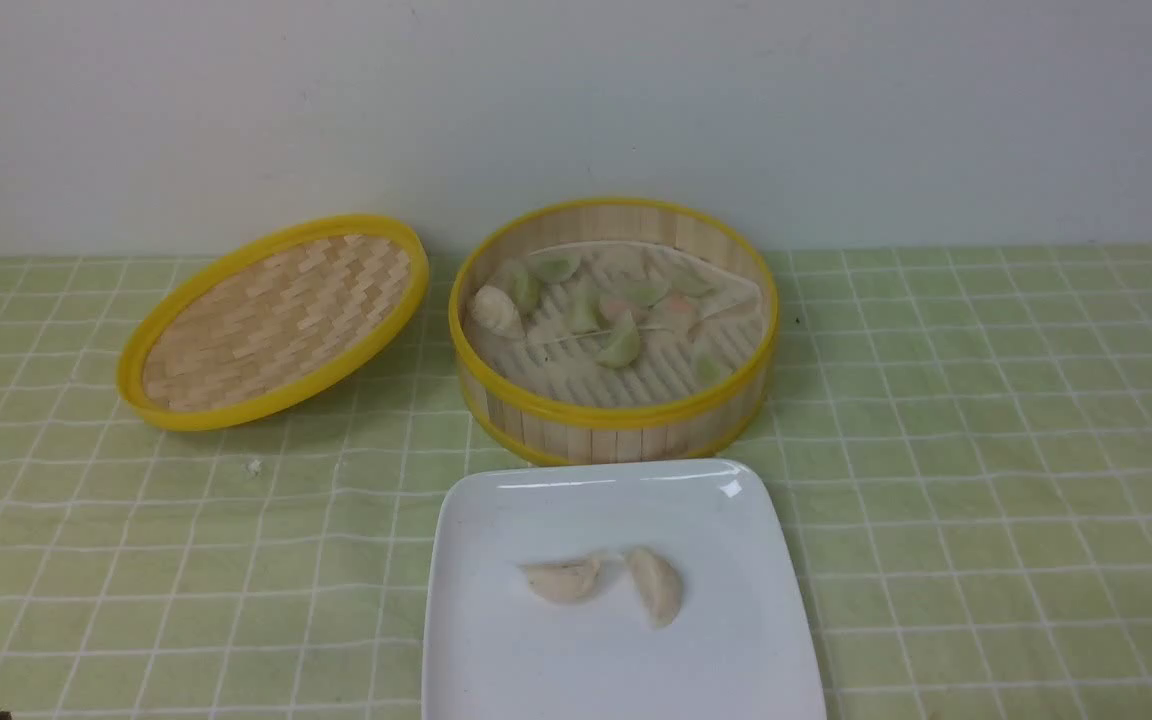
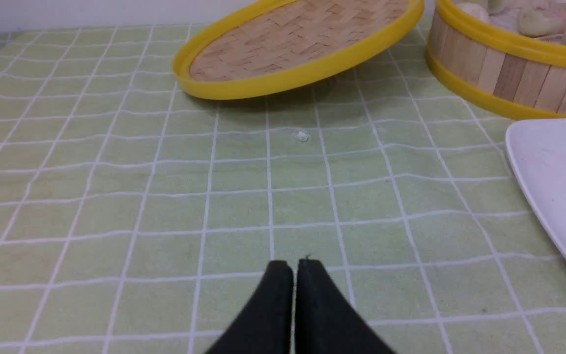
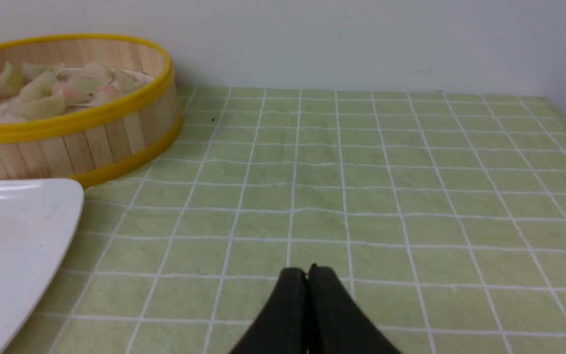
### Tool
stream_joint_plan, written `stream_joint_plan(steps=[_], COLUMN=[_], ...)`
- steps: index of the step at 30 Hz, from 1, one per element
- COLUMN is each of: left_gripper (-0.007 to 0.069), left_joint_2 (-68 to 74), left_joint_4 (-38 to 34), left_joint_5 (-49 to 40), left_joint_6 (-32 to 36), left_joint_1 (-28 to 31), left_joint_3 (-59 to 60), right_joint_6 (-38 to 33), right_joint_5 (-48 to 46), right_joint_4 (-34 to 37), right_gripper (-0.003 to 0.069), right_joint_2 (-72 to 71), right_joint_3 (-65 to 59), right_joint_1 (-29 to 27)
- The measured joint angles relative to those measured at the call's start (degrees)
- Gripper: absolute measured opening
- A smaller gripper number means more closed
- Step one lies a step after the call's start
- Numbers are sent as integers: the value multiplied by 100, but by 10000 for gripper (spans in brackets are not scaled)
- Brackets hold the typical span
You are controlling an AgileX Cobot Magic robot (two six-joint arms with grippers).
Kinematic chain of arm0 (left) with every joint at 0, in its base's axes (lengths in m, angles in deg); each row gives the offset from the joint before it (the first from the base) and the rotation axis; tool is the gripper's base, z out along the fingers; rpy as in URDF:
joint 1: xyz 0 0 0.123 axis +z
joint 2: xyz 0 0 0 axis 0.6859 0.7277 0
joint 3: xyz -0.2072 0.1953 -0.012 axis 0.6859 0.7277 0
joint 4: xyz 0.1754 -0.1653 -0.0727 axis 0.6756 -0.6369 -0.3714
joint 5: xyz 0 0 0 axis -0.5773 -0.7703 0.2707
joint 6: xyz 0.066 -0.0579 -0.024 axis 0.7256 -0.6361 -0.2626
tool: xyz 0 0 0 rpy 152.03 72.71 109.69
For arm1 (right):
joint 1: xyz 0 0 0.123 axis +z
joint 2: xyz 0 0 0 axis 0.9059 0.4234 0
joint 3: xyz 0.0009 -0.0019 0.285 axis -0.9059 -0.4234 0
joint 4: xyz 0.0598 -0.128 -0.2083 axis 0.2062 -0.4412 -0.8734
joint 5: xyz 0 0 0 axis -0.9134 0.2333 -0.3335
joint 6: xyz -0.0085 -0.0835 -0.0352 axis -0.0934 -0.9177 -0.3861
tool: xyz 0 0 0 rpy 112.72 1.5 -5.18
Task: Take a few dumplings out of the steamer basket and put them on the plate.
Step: Use the left arm to grab a dumpling from the steamer
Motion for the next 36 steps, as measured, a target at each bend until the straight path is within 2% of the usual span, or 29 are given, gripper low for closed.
stream_joint_plan(steps=[36], left_gripper=[-6], left_joint_2=[0], left_joint_4=[122], left_joint_5=[63], left_joint_6=[14], left_joint_1=[0], left_joint_3=[0], right_joint_6=[24], right_joint_5=[-1], right_joint_4=[0], right_gripper=[-14], right_joint_2=[0], right_joint_3=[0], right_joint_1=[0])
